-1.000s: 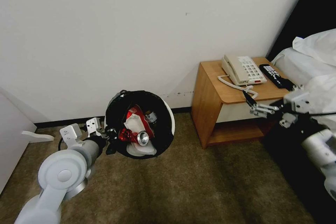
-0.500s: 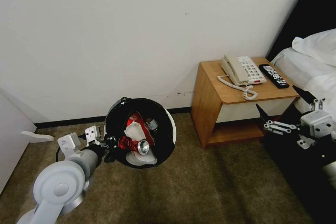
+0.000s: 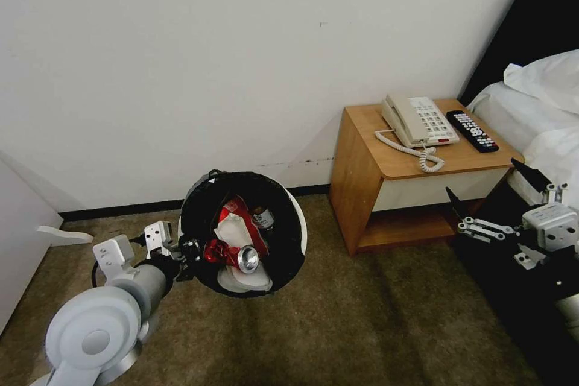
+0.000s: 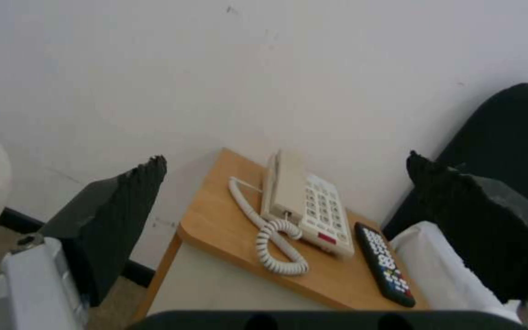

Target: Pick up the trash bin, then pick up the garbage from the floor and place it into the trash bin.

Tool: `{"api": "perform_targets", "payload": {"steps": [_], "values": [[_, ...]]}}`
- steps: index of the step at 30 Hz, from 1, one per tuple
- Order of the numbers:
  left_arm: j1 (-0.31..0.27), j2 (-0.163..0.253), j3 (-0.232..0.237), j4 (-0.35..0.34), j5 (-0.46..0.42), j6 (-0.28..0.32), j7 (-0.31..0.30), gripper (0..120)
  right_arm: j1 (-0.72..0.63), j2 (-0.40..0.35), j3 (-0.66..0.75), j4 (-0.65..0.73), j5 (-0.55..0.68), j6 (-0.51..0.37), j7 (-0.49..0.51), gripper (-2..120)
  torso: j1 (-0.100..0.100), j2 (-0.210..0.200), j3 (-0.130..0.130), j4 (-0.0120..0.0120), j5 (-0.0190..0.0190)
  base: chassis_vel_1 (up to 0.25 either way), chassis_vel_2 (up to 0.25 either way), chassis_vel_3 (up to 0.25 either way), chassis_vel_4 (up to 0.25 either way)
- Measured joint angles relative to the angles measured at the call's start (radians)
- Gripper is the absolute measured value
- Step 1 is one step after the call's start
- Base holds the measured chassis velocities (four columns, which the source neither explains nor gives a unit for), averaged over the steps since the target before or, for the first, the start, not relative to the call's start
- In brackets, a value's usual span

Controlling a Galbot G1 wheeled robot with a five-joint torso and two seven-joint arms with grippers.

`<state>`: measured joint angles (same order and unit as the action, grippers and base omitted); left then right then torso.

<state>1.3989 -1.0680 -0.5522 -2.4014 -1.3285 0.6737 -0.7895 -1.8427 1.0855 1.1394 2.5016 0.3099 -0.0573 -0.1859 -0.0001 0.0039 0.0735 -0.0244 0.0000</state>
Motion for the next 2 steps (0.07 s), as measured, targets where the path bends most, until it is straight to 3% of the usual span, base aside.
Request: {"api": "perform_targets", "payload": {"steps": [2], "values": [[0.009,-0.002,0.000,-0.005,0.005,0.000,0.003,0,-0.001,0.005,-0.001,0.000,-0.002,0.002,0.000,100,0.000,0.000,0.000,0.0000,0.0000,0.000,0.000,0.000,0.000]]}}
